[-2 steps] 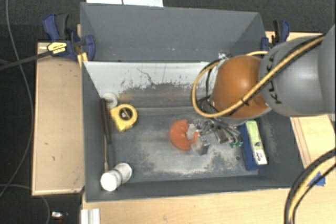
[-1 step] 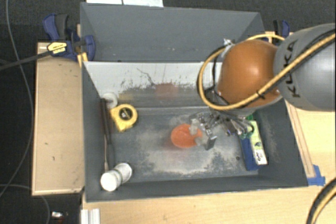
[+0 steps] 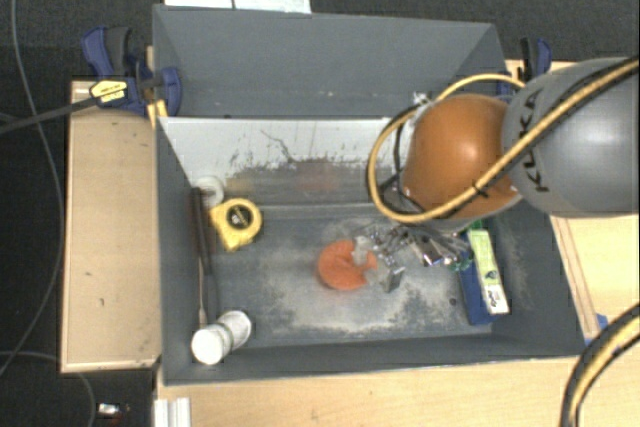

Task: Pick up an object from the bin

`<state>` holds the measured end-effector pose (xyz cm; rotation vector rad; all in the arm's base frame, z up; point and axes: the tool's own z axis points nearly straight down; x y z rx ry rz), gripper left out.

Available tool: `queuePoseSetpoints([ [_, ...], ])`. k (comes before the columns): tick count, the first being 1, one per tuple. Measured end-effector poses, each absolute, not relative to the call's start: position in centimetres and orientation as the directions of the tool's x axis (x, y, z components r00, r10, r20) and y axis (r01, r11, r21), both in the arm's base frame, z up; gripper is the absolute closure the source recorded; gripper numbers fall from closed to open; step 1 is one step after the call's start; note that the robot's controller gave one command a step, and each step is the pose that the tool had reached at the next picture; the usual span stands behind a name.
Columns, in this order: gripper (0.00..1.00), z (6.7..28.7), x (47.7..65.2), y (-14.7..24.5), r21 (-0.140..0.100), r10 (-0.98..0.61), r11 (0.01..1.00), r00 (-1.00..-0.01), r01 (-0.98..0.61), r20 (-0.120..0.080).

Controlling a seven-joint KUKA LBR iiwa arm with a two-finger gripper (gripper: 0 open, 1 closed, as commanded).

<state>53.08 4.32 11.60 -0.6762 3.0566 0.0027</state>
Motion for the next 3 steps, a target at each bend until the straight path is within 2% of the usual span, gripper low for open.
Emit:
queuePoseSetpoints([
  [1,0.00,12.6,53.4,6.7,0.001,-0.246,0.969,-0.969,-0.246,-0.016],
  [2,0.00,14.2,53.7,7.5,0.001,-0.196,0.981,-0.980,-0.196,-0.023],
  [3,0.00,12.9,55.1,6.5,0.003,-0.147,0.989,-0.989,-0.147,-0.024],
])
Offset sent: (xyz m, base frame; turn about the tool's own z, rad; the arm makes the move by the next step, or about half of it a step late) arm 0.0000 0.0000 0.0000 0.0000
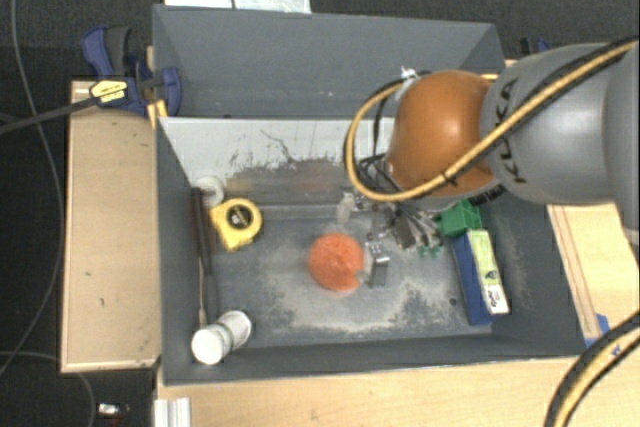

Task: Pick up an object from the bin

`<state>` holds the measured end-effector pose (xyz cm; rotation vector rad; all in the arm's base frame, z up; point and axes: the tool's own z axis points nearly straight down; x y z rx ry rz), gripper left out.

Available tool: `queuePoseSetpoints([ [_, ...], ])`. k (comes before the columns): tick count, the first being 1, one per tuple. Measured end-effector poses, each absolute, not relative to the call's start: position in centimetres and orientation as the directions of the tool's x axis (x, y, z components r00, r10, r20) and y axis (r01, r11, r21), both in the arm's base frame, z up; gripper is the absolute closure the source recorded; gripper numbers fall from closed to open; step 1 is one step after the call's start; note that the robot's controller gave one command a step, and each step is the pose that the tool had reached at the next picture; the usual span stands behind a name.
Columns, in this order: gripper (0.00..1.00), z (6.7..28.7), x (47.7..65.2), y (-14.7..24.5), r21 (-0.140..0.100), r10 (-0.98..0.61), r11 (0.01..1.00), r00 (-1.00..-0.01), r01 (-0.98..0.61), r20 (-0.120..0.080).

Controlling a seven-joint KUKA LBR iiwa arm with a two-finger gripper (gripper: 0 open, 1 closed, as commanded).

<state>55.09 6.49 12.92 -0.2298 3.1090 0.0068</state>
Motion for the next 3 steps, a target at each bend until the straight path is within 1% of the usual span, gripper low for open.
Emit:
queuePoseSetpoints([
  [1,0.00,11.5,55.5,6.6,0.000,-0.227,0.974,-0.974,-0.227,-0.024],
  [2,0.00,7.4,55.8,6.8,0.002,-0.173,0.985,-0.985,-0.173,-0.026],
  [3,1.00,8.2,55.6,6.6,0.001,-0.193,0.981,-0.981,-0.193,-0.033],
])
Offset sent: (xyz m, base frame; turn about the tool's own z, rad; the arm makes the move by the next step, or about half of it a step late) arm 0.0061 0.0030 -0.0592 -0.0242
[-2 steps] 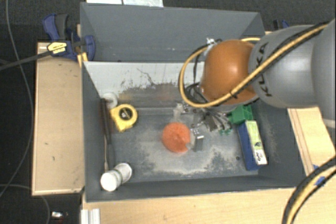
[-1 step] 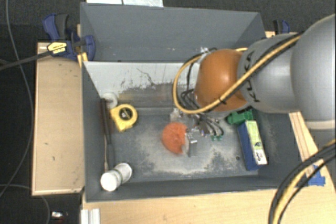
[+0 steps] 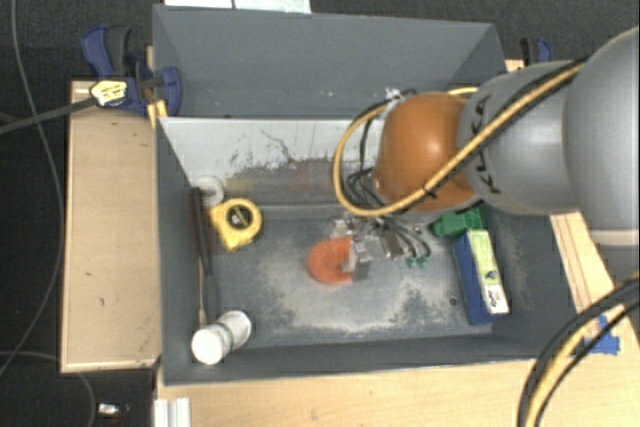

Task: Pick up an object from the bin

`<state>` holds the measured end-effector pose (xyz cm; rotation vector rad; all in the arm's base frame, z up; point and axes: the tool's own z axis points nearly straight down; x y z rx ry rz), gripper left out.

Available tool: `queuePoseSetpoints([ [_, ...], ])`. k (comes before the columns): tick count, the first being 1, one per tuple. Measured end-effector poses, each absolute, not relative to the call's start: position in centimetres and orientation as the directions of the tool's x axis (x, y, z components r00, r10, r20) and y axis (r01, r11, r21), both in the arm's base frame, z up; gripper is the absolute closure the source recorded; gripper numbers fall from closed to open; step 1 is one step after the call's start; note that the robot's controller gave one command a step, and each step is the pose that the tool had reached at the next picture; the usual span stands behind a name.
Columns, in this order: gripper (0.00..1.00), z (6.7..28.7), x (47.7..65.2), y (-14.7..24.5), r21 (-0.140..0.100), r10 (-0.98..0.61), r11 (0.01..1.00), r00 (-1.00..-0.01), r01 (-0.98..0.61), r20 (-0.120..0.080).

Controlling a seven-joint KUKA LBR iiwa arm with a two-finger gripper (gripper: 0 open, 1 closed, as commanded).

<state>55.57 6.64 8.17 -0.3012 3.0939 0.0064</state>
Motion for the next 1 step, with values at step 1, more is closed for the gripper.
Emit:
queuePoseSetpoints([
  [1,1.00,8.14,55.57,6.64,0.001,-0.192,0.981,-0.981,-0.192,-0.033],
])
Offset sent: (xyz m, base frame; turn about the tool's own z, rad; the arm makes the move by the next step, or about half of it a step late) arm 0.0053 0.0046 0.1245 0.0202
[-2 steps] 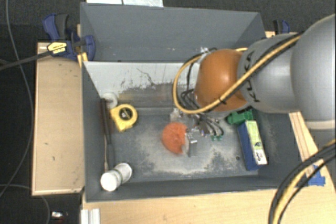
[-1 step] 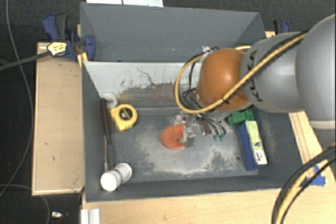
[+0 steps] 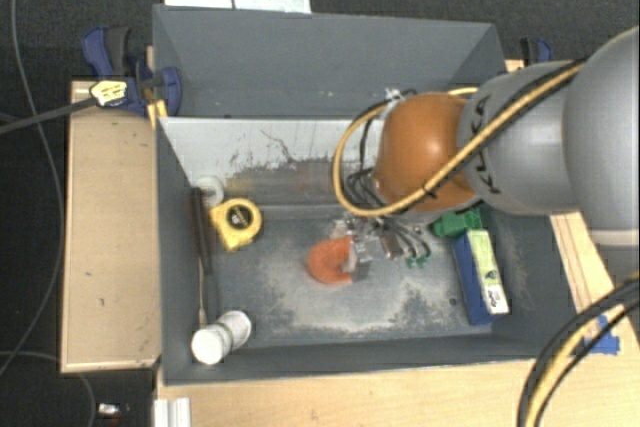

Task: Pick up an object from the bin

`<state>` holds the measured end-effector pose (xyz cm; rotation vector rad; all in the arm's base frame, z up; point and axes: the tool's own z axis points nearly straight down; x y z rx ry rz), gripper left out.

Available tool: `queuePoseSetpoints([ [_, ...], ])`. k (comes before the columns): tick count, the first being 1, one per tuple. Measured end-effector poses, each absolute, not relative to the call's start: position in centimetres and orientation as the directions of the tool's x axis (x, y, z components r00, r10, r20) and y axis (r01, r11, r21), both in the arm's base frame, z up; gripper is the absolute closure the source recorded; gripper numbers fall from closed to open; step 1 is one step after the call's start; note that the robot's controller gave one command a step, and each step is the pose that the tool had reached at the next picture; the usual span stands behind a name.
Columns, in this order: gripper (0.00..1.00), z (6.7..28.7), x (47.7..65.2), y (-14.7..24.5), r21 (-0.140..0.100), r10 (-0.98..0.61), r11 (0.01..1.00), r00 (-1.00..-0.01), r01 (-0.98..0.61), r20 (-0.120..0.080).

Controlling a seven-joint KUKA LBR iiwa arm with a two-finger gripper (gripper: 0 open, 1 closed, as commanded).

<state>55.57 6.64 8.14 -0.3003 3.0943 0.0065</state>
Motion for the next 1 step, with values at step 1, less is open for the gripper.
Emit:
queuePoseSetpoints([
  [1,1.00,14.07,55.72,6.82,0.001,-0.188,0.982,-0.982,-0.188,-0.029],
])
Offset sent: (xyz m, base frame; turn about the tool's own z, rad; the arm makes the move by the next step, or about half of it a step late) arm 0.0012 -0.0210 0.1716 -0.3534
